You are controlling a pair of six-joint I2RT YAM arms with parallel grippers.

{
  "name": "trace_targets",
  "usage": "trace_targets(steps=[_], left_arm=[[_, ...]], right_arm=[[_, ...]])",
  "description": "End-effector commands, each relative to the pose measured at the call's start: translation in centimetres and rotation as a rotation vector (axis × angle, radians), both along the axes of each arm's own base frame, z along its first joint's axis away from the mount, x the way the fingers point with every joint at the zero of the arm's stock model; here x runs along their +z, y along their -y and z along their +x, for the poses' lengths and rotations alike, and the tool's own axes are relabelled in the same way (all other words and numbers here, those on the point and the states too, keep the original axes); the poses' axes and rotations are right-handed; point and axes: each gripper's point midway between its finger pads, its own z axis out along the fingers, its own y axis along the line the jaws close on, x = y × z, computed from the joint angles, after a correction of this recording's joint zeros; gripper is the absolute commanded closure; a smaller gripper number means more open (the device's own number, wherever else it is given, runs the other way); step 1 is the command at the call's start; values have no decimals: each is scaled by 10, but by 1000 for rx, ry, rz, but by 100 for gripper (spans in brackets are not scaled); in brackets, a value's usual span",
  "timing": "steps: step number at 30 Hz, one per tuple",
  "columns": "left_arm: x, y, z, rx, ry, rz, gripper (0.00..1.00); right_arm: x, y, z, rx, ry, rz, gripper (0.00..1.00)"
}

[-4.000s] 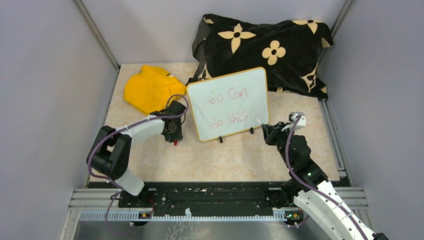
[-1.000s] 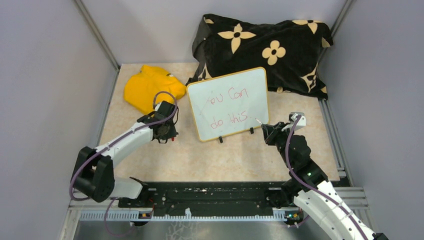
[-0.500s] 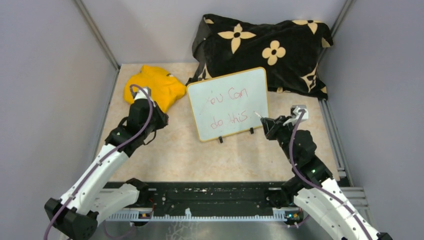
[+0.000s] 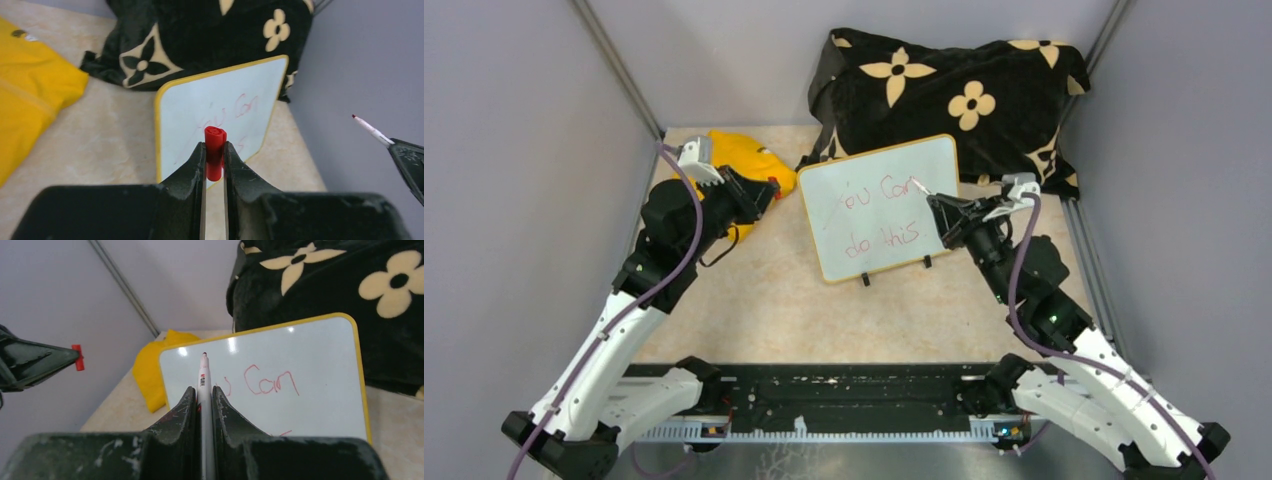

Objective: Write a sentence on the whiteboard
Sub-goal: Close the whiteboard marker at the center of the board.

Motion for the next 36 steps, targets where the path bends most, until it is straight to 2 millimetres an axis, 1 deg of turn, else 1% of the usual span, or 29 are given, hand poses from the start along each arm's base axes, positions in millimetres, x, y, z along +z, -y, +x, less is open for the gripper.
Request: trace_targets(steps=[1, 4, 6, 9, 10, 12, 14, 16, 18, 20, 23, 25, 27, 29, 30, 34, 36], left_arm=[[59, 28, -15, -163, 152, -187, 100], [81, 35, -21, -214, 214, -255, 100], [92, 37, -23, -236, 252, -287, 100], [101, 38, -23, -243, 291, -322, 100], [104, 38, -23, -242, 304, -330, 100], [113, 36, -21, -230, 325, -364, 100], [128, 35, -21, -226, 352, -436, 100], [148, 38, -27, -268, 401, -508, 100], [165, 43, -35, -324, 435, -552, 100], [176, 45, -41, -356, 445, -573, 100], [187, 41, -54, -382, 472, -615, 100], [190, 36, -61, -388, 488, -647, 100], [192, 34, -64, -390, 497, -666, 100], [196, 35, -65, -399, 501, -675, 100], [199, 34, -66, -402, 504, -679, 100], [211, 32, -70, -407, 531, -693, 100], [214, 31, -71, -408, 532, -711, 100]], right_arm=[[91, 11, -24, -4, 241, 143, 100], [104, -1, -33, 43, 280, 150, 100], [111, -10, -37, 60, 300, 134, 100], [122, -26, -42, 64, 344, 98, 100], [126, -35, -46, 76, 357, 94, 100], [134, -44, -47, 56, 396, 61, 100], [142, -49, -47, 20, 434, 59, 100], [149, -50, -47, -17, 476, 78, 100], [149, -57, -44, -54, 488, 55, 100], [143, -61, -42, -121, 496, -5, 100], [128, -59, -42, -264, 511, -100, 100], [125, -58, -46, -303, 539, -110, 100], [124, -72, -50, -242, 558, -105, 100], [127, -88, -55, -133, 591, -97, 100], [130, -91, -57, -89, 598, -83, 100], [139, -95, -56, -3, 626, -30, 100], [144, -97, -62, 38, 652, -2, 100]])
